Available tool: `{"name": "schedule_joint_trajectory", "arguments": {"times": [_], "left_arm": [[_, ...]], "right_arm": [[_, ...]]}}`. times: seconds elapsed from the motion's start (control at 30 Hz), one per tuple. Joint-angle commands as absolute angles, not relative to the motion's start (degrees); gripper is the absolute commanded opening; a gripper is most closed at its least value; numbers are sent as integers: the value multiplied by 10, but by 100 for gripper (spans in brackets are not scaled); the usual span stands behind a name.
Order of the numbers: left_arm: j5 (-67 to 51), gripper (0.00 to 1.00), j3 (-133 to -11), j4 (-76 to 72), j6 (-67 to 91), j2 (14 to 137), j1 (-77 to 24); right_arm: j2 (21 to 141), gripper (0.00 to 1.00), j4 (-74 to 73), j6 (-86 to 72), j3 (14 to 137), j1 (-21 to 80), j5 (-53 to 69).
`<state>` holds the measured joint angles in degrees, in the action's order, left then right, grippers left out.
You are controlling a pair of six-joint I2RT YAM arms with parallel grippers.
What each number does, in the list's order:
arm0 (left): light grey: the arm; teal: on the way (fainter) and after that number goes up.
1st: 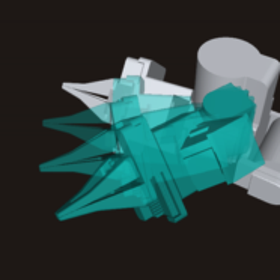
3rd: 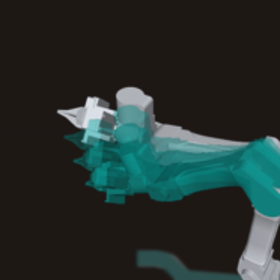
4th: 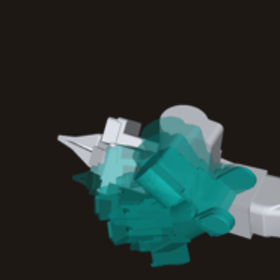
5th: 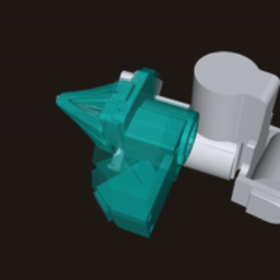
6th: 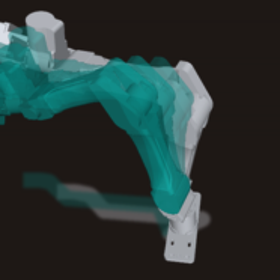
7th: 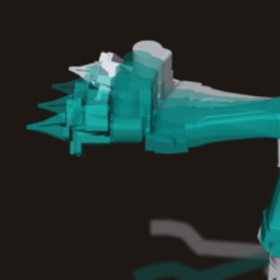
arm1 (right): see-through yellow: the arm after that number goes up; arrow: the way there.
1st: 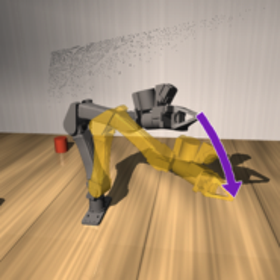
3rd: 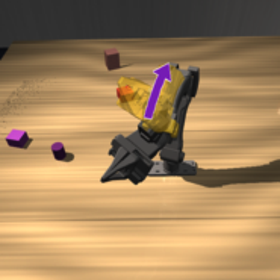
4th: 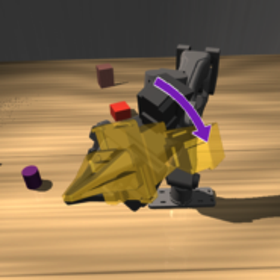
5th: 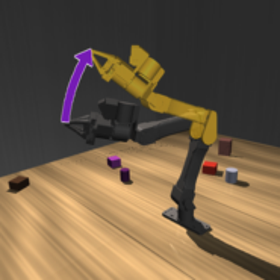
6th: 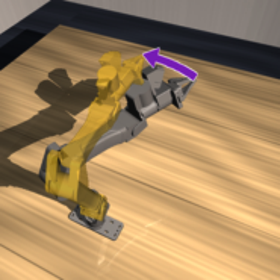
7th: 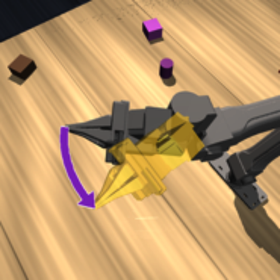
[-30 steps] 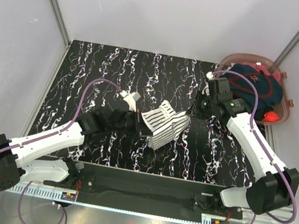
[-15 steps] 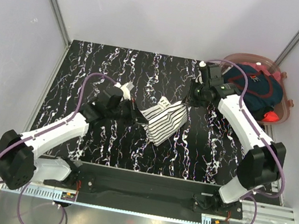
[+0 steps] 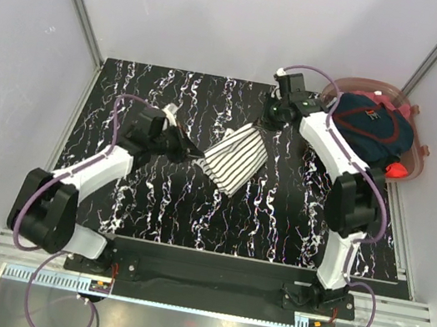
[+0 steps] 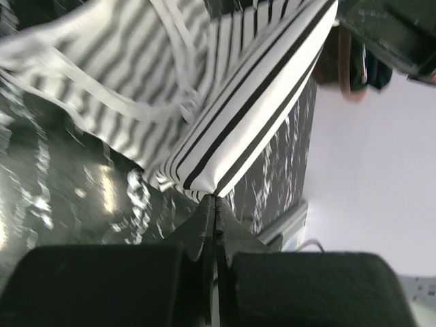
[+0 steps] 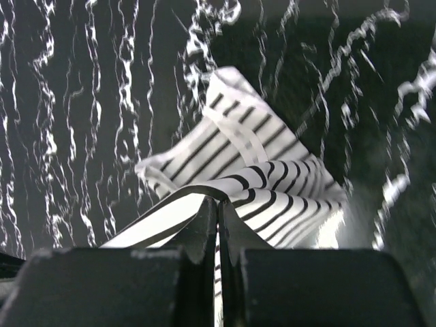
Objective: Fold and stack the tank tops
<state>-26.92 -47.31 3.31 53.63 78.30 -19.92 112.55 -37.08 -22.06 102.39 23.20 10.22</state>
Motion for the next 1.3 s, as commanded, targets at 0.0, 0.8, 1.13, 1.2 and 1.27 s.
{"name": "schedule_joint_trajectory", "arguments": {"times": [0.0,0.8,1.13,1.2,1.27], "left_arm": [[-298,0,-497,-19,540,827,-148],[-230,73,-490,-75,514,934,-122],[-185,49,-523,-35,474,962,-128],[-184,46,-532,-29,468,971,-128],[-178,42,-538,-23,462,972,-127]], "right_arm": [[1187,1,-288,-226,1094,229,107],[1191,62,-218,-171,967,207,65],[1242,58,-250,-156,983,208,69],[1249,51,-250,-157,978,207,84],[1249,45,-247,-163,968,208,99]]}}
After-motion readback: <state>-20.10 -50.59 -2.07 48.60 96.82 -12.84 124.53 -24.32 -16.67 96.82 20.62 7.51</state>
